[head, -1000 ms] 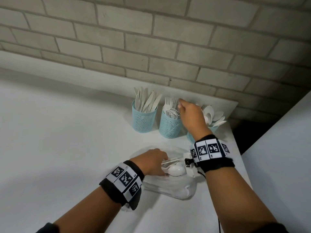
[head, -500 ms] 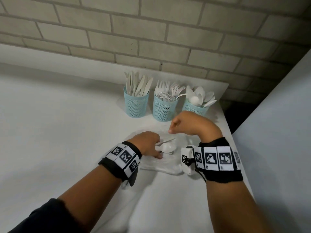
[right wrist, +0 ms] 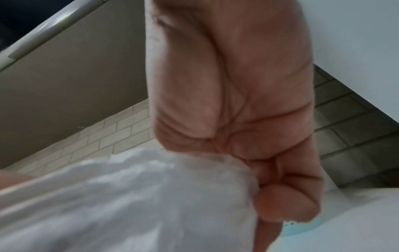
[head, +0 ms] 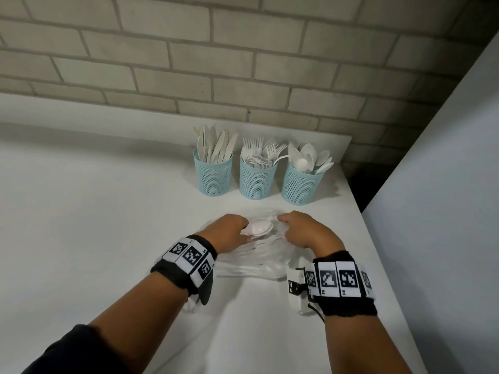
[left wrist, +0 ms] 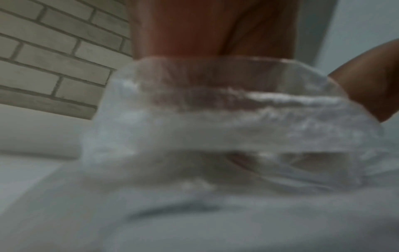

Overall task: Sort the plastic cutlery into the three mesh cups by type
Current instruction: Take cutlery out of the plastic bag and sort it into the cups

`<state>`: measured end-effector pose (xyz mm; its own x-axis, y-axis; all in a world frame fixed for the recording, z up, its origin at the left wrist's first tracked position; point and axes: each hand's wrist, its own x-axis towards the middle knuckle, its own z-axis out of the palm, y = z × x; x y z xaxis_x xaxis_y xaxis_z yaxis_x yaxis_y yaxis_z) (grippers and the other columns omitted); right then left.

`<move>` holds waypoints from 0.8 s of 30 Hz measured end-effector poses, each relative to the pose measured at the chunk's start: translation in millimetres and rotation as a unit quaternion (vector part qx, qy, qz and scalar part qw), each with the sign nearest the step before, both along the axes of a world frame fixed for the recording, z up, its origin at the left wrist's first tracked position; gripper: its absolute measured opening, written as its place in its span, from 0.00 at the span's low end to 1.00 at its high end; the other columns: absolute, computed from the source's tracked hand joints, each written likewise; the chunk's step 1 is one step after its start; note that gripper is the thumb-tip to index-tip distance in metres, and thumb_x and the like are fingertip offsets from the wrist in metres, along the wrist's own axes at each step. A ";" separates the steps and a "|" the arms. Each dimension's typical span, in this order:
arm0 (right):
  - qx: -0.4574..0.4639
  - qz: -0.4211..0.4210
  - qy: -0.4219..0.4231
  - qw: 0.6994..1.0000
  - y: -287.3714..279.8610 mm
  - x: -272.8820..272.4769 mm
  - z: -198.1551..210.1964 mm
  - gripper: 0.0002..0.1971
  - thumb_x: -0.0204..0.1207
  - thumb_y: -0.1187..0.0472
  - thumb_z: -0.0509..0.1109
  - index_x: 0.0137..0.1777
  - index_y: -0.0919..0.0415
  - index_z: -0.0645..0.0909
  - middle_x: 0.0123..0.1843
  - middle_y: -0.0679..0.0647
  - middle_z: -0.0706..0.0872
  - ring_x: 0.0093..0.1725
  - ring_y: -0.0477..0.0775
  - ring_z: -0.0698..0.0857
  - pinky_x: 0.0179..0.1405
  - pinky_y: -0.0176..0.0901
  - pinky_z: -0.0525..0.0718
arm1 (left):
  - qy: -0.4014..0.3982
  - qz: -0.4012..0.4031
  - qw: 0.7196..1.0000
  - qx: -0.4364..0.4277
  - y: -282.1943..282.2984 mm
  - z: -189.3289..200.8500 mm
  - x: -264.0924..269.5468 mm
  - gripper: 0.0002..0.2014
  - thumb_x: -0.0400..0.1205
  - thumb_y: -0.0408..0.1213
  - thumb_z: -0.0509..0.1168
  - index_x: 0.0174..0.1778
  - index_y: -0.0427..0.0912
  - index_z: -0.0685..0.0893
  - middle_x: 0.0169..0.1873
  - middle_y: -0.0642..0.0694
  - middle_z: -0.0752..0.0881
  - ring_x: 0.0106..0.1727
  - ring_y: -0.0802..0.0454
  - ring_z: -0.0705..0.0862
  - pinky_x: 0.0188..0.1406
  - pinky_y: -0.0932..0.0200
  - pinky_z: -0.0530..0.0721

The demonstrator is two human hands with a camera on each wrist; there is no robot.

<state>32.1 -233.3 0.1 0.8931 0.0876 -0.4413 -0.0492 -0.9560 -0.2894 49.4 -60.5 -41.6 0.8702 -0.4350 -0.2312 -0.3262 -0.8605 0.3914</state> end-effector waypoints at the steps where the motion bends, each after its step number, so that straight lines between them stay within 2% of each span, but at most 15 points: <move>1: 0.005 -0.005 0.001 1.000 1.0 -1.9 0.4 0.28 0.80 0.71 0.55 0.81 0.61 0.61 0.82 0.58 0.63 0.79 0.57 0.65 0.76 0.44 0.63 | 0.003 -0.003 1.000 -0.005 0.3 -1.2 -1.0 0.16 0.82 0.45 0.64 0.52 0.33 0.80 0.51 0.38 0.84 0.50 0.42 0.80 0.41 0.60 0.68; 3: 0.020 -0.018 0.001 1.000 2.4 -6.2 3.2 0.27 0.80 0.72 0.55 0.80 0.62 0.62 0.81 0.59 0.64 0.79 0.58 0.65 0.76 0.43 0.63 | 0.008 -0.014 1.000 0.003 -0.6 -3.2 -3.9 0.17 0.80 0.46 0.66 0.55 0.34 0.80 0.53 0.40 0.84 0.54 0.43 0.81 0.43 0.61 0.69; 6: 0.030 -0.039 -0.009 0.999 4.8 -12.2 7.2 0.26 0.79 0.72 0.56 0.78 0.65 0.66 0.79 0.61 0.68 0.77 0.60 0.68 0.74 0.43 0.65 | 0.000 -0.022 1.000 0.020 -3.2 -5.2 -6.3 0.18 0.78 0.46 0.69 0.56 0.36 0.79 0.54 0.41 0.84 0.54 0.44 0.80 0.45 0.60 0.71; 9: 0.037 -0.063 -0.022 0.997 6.5 -17.3 7.8 0.24 0.79 0.72 0.57 0.77 0.67 0.67 0.78 0.62 0.69 0.76 0.60 0.69 0.73 0.44 0.66 | -0.028 -0.032 0.998 0.038 -6.5 -4.0 -8.3 0.18 0.80 0.47 0.66 0.56 0.36 0.79 0.55 0.40 0.83 0.55 0.43 0.80 0.46 0.59 0.71; 13: 0.047 -0.092 -0.041 0.994 7.1 -22.0 6.9 0.23 0.79 0.73 0.56 0.74 0.69 0.70 0.76 0.63 0.72 0.75 0.62 0.71 0.72 0.45 0.68 | -0.049 -0.053 0.995 0.074 -9.3 -4.8 -14.9 0.19 0.83 0.47 0.61 0.60 0.34 0.76 0.57 0.37 0.82 0.58 0.41 0.81 0.50 0.54 0.76; 15: 0.051 -0.100 -0.051 0.992 6.9 -23.3 6.6 0.22 0.79 0.73 0.55 0.73 0.70 0.72 0.75 0.64 0.73 0.74 0.62 0.71 0.71 0.46 0.68 | -0.046 -0.053 0.996 0.058 -6.2 -4.4 -15.7 0.19 0.84 0.46 0.60 0.62 0.33 0.75 0.58 0.37 0.82 0.58 0.41 0.81 0.51 0.54 0.75; 18: 0.069 -0.110 -0.059 0.990 5.0 -25.5 5.0 0.22 0.79 0.73 0.55 0.73 0.68 0.72 0.75 0.63 0.74 0.74 0.61 0.72 0.72 0.45 0.68 | -0.027 -0.031 0.999 -0.011 3.1 -3.2 -14.1 0.17 0.83 0.41 0.61 0.64 0.34 0.76 0.58 0.38 0.83 0.57 0.42 0.81 0.51 0.56 0.75; 21: 0.101 -0.111 -0.071 0.986 2.7 -24.7 3.2 0.24 0.79 0.72 0.56 0.76 0.65 0.69 0.77 0.60 0.71 0.77 0.59 0.69 0.75 0.44 0.66 | -0.005 -0.019 0.997 -0.077 11.3 0.7 -12.1 0.11 0.83 0.38 0.63 0.55 0.35 0.80 0.47 0.44 0.82 0.45 0.49 0.76 0.40 0.61 0.69; 23: 0.114 -0.111 -0.076 0.984 1.6 -23.1 1.9 0.25 0.79 0.72 0.56 0.77 0.63 0.69 0.78 0.58 0.70 0.77 0.58 0.69 0.76 0.44 0.64 | 0.019 -0.005 0.994 -0.103 14.0 4.3 -9.6 0.06 0.82 0.38 0.65 0.45 0.38 0.79 0.36 0.51 0.76 0.40 0.52 0.71 0.32 0.64 0.65; 24: 0.116 -0.110 -0.079 0.984 0.8 -22.0 1.1 0.25 0.78 0.72 0.56 0.77 0.63 0.69 0.78 0.58 0.70 0.77 0.57 0.69 0.76 0.44 0.65 | 0.030 0.000 0.993 -0.114 14.7 7.0 -8.6 0.08 0.81 0.38 0.66 0.39 0.41 0.76 0.32 0.52 0.73 0.37 0.52 0.70 0.30 0.66 0.64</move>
